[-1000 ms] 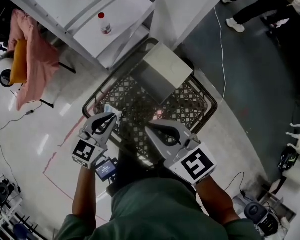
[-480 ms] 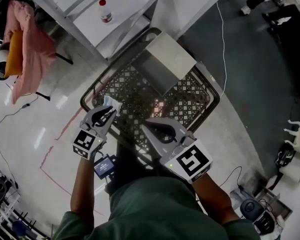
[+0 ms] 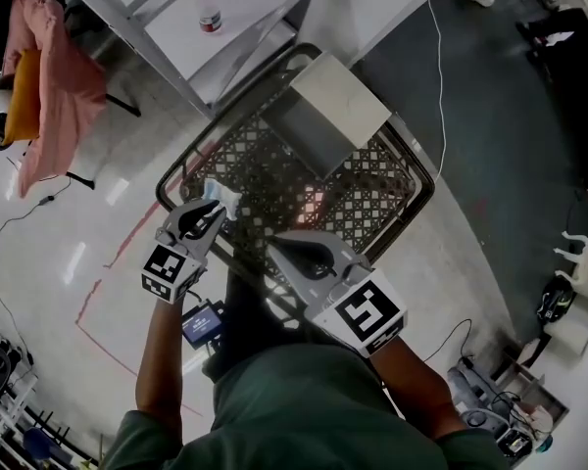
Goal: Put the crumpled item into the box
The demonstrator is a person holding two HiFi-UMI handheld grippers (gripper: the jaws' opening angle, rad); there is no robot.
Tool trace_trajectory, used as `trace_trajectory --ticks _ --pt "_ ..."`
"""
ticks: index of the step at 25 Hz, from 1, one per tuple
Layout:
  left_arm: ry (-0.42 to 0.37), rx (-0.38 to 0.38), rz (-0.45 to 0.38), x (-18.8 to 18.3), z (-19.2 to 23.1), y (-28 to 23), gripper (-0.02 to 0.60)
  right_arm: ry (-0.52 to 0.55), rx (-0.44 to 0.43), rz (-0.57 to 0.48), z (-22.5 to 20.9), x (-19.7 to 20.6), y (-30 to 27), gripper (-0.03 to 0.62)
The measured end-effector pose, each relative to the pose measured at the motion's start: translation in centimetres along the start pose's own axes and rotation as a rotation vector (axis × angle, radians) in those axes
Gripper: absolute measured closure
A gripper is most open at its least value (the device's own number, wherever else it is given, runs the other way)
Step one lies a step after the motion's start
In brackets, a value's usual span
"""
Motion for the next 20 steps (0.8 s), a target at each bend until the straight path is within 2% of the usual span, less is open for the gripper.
trace_trajectory --ticks 20 --pt "0.037 0.031 0.051 1.5 2.5 -3.6 0.541 -0.058 0.017 0.067 -3.3 2.3 -1.5 0.586"
Point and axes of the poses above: the fingertips, and each gripper's own axes: y backward along the fingers, z to its left, x out of its underside, the point moved 8 cm from there along y, backward along the fingers, and after that the axes turned 14 degrees about x, right-handed, at the moved point
